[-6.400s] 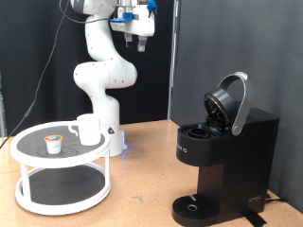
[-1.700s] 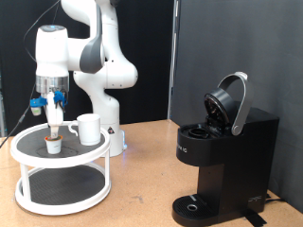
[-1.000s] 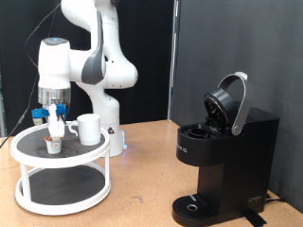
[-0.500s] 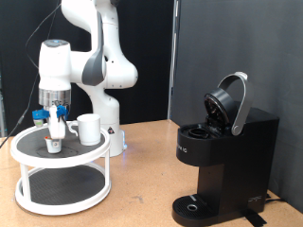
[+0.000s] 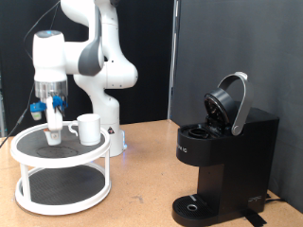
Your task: Make a cup of coffee with the keurig machine
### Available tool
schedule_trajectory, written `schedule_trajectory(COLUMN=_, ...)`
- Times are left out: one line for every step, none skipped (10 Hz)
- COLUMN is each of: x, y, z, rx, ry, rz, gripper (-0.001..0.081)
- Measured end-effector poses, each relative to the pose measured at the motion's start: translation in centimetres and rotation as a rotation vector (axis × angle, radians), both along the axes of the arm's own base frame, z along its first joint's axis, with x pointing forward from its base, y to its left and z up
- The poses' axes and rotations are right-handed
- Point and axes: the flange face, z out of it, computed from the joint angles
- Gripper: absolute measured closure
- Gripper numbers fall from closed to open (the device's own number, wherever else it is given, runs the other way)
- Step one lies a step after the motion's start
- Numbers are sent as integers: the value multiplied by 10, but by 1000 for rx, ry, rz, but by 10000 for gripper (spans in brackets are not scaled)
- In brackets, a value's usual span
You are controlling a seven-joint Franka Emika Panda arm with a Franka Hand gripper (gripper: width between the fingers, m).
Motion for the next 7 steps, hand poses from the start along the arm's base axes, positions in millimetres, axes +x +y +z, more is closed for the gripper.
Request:
schedule_trajectory(x=-1, y=-3, z=14, rx=9, ry=-4, rz=-4, gripper=447)
schedule_trajectory(x=-2, y=-6, z=28, rx=11, ry=-6, rz=-9, gripper=447)
schedule_trajectory(x=-4, y=-8, z=37, rx=16, ry=-2, rz=-12, gripper=447)
schedule_trajectory(x=-4, y=-7, z=35, rx=17, ry=0, rz=-11, gripper=447)
schedule_trajectory(x=-3, y=-5, z=35, rx=41, ry=-12, rz=-23, gripper=447)
schedule_trajectory(x=3, y=2, z=38, rx=98, ry=-34, rz=-40, gripper=447)
schedule_trajectory(x=12, y=13, z=46, rx=176, ry=-54, rz=-31, gripper=447)
